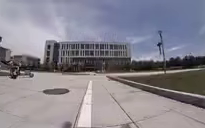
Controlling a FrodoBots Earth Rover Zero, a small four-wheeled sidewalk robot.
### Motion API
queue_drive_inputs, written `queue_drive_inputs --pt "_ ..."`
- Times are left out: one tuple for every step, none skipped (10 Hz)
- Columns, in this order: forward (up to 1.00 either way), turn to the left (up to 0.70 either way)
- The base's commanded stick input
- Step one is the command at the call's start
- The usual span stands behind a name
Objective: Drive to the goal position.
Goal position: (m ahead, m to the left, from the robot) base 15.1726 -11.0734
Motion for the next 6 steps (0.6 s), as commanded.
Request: queue_drive_inputs --pt "0.7 0.0" --pt "0.7 0.0" --pt "0.7 0.0" --pt "0.7 0.0" --pt "0.7 0.0" --pt "0.7 0.0"
